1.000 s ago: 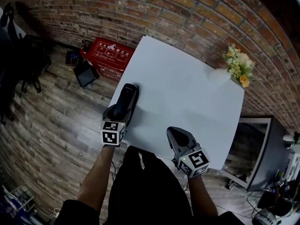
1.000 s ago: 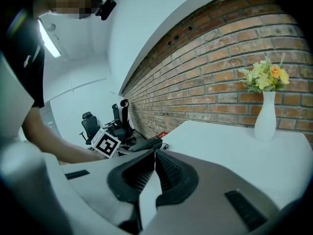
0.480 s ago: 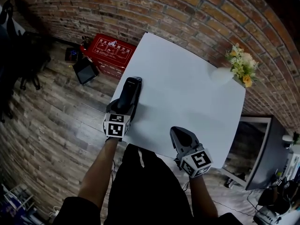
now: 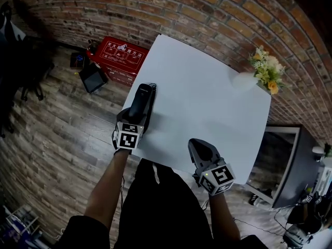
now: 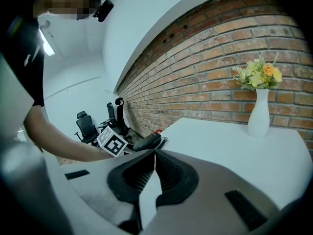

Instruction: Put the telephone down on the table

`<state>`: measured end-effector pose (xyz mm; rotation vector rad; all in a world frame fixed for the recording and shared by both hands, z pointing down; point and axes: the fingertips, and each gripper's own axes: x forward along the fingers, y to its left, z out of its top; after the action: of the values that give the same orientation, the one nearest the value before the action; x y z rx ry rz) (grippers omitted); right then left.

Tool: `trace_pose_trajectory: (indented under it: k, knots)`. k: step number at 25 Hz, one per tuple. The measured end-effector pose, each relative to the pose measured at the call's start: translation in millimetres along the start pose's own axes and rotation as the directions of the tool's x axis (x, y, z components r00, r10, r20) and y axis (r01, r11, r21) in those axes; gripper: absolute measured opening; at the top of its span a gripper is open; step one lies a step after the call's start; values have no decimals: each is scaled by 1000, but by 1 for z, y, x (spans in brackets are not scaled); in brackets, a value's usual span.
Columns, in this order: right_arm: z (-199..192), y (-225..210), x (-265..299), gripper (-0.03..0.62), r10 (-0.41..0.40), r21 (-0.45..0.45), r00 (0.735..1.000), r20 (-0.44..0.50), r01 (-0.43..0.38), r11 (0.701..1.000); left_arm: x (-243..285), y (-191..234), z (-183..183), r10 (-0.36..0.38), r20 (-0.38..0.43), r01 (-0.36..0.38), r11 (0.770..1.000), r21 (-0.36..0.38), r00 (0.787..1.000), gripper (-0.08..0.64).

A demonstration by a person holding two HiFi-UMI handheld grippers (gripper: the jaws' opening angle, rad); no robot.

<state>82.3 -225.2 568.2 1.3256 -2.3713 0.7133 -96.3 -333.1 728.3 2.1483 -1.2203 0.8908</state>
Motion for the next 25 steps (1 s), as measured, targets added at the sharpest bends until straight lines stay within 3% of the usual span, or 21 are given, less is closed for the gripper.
trace_pose_trajectory:
  k: [9,25]
  knots:
    - [0,15,17,23,35,-12,999,1,-35,999,0,-3,-2,10,0,-10,999,37,1000,296]
    - [14,27,10,23,93,-26,994,57,-92,995,-55,-2,25,52,106,-55,998,23,993,336]
